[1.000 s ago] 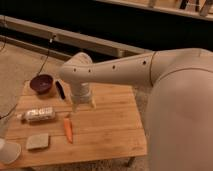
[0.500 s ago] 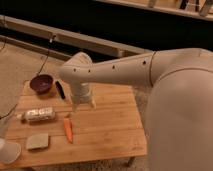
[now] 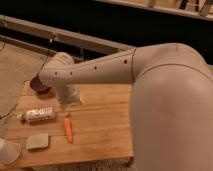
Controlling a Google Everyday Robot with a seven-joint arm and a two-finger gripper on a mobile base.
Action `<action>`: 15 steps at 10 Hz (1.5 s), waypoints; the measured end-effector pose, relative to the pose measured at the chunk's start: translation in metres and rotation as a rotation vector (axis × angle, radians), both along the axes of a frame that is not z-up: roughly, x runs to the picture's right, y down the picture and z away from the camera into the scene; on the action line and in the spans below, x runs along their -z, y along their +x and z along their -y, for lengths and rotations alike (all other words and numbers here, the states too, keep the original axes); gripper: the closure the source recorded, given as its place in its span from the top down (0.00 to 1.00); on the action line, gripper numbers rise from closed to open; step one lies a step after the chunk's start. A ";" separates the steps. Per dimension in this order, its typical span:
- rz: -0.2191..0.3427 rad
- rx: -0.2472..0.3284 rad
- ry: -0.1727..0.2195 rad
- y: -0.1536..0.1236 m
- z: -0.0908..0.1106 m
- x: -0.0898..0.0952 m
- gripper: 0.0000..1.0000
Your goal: Place the ceramic cup over the eraser
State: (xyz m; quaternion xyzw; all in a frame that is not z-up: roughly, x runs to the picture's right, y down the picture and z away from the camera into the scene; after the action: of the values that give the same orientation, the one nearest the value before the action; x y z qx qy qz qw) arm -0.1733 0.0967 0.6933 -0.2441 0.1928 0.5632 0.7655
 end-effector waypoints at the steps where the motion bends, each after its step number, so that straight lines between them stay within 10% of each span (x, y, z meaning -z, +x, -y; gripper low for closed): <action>1: 0.016 0.030 0.005 -0.012 -0.002 0.002 0.65; 15: 0.421 0.580 0.014 -0.219 -0.095 0.075 0.65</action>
State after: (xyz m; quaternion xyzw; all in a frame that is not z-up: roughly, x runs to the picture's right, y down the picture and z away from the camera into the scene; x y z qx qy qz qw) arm -0.3926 0.1919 0.6178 -0.2846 0.0884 0.2613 0.9181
